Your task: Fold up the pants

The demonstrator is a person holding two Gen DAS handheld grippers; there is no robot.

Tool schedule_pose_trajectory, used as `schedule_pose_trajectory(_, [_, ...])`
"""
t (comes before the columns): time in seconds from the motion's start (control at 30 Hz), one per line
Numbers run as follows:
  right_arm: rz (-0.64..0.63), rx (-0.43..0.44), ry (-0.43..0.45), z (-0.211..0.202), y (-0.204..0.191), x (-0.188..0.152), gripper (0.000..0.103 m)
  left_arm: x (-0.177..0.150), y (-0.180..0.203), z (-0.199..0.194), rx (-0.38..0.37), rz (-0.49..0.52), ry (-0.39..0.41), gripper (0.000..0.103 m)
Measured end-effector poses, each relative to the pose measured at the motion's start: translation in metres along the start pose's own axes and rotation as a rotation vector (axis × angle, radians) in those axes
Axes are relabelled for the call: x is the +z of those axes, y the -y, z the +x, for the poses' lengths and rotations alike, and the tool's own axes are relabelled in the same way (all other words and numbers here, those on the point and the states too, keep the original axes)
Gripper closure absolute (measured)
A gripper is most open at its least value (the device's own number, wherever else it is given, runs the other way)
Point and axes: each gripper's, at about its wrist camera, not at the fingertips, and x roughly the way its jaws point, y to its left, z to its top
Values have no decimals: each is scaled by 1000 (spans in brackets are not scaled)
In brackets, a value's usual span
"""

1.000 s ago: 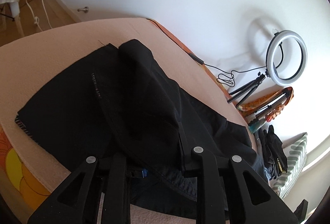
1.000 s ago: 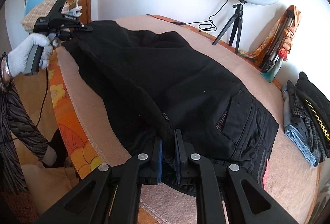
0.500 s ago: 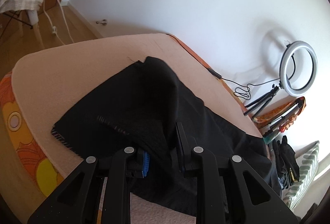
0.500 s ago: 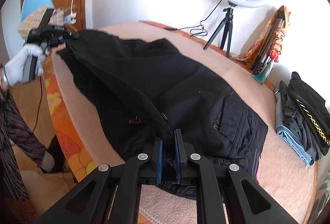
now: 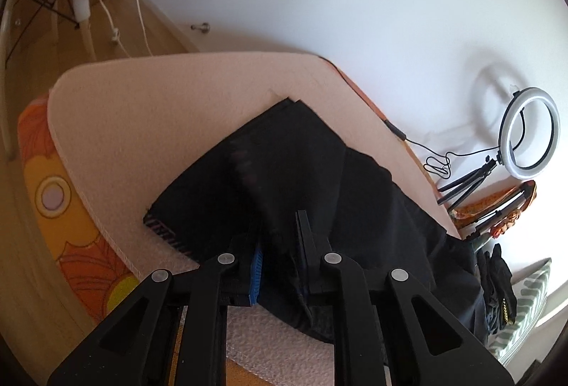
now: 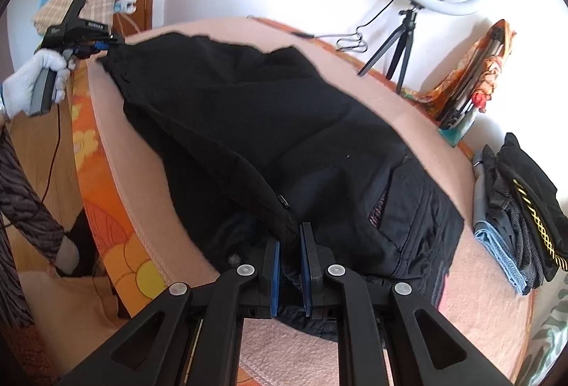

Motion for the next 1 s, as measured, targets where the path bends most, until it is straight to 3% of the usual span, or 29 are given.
schedule_pose_trajectory(0.13, [-33,-15,-19,5,-5,-4,95,6,7,0,24,25,1,81])
schedule_pose_trajectory(0.23, [-19,-17,-10,3,-2,-2,95,9,6,1,22,20,23,87])
schedule_pose_trajectory(0.27, [-21,-21,-7,2,-2,-2,95,10,3,2,24,12,28,99])
schedule_pose_trajectory(0.57, [-49,-65,40,-7,-4,18,95,9,-16,-13,51,-4,70,100])
schedule_pose_trajectory(0.8, [-55,-50,-5,2,-5,17,95,13,-13,-9,59,32,39,99])
schedule_pose_trajectory(1.0, [-63,-34,-47,11,-8,11,95,22,-7,-29,131,69,106,93])
